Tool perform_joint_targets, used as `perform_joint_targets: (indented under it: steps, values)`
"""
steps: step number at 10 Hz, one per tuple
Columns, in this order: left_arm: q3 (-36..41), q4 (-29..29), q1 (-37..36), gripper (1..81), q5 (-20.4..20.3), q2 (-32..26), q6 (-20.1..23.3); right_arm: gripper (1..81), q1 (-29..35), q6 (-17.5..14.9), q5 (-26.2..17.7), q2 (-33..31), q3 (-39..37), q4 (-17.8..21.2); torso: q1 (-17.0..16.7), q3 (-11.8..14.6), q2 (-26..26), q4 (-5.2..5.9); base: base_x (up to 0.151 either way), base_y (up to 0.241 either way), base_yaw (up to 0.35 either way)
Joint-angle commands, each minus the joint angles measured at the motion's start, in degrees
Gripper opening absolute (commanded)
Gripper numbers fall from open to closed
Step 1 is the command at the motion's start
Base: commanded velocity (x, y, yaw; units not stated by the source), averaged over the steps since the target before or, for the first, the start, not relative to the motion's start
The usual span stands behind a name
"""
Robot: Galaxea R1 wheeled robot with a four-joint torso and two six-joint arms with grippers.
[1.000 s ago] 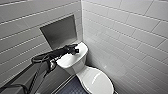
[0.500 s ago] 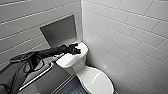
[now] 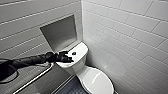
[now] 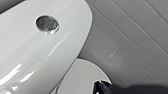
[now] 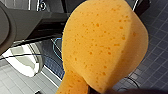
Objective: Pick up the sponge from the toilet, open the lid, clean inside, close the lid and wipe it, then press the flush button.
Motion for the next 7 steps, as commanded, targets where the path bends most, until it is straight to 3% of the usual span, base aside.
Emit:
perform_joint_targets:
  steps: [1, 3, 4, 5, 7]
  values:
    - [13.61, 6.07, 19.18, 1.0, -5.37, -14.12, 0.34, 1.0, -1.27, 0.12, -3.94, -0.75, -0.07, -1.03, 0.00, 0.00, 0.00, 0.00, 0.000, 0.000, 0.000]
    - [12.12, 9.34, 31.73, 1.0, -7.67, -14.04, 0.52, 1.0, -1.35, 0.03, -3.94, -0.22, -0.60, -1.20, 0.00, 0.00, 0.00, 0.00, 0.000, 0.000, 0.000]
    - [10.89, 11.45, 37.10, 1.0, -7.94, -12.99, 0.52, 1.0, -1.35, 0.03, -3.94, -0.05, -0.69, -1.20, 0.00, 2.27, 0.00, 0.00, 0.000, 0.000, 0.000]
    - [7.14, 15.03, 43.67, 1.0, -10.99, -10.55, 0.52, 1.0, -1.09, 0.03, -3.94, 0.30, -1.13, -1.20, 0.00, 4.10, 0.00, 0.00, 0.000, 0.000, 0.000]
    - [-0.15, 19.08, 51.61, 1.0, -15.40, -6.86, 0.52, 1.0, -1.26, 0.03, -3.94, 0.92, -2.18, -1.20, 0.02, 6.02, 0.00, 0.00, 0.000, 0.000, 0.000]
